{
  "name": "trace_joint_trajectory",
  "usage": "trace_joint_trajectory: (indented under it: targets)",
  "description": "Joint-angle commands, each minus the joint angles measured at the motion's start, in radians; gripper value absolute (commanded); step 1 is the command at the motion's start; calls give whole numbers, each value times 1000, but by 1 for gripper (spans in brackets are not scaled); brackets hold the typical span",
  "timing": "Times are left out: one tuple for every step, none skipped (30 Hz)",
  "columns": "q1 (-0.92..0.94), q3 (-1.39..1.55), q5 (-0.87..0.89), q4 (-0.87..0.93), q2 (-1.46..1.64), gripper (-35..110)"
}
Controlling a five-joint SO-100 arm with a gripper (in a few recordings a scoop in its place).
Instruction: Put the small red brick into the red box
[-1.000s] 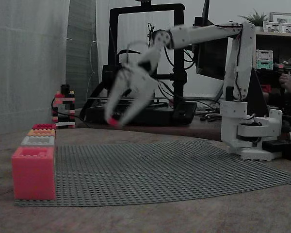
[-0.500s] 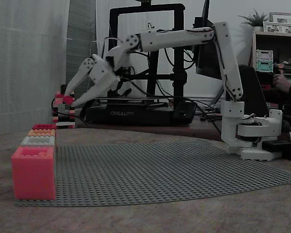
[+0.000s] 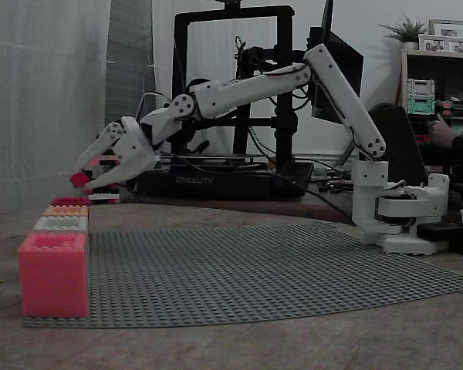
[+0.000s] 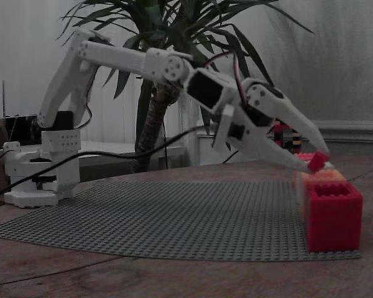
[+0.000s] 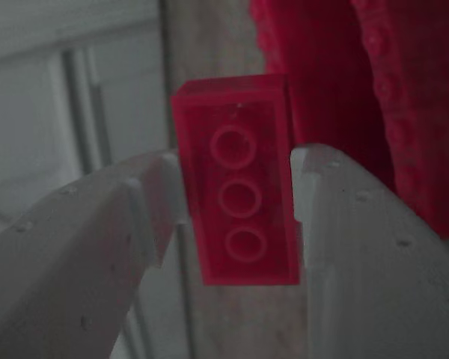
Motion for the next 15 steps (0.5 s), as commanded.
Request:
trace_joint_trajectory:
  targets:
    - [26, -133, -14, -28, 11, 0]
    - [26, -147, -17, -28, -2, 0]
    - [28, -161, -18, -28, -14, 0]
    - [29, -173, -20, -29, -25, 0]
    - [31, -183, -20, -32, -34, 0]
    - [32, -190, -20, -35, -43, 0]
    - [34, -199, -20, -35, -51, 0]
    - [35, -207, -20, -37, -58, 0]
    - [37, -213, -21, -38, -66, 0]
    - [38, -215, -23, -43, -71, 0]
    - [38, -215, -26, -46, -75, 0]
    - [38, -216, -26, -51, -78, 0]
    - [38, -218, -26, -51, -83, 1]
    - [38, -218, -26, -51, -86, 2]
    - [38, -219, -26, -51, -91, 3]
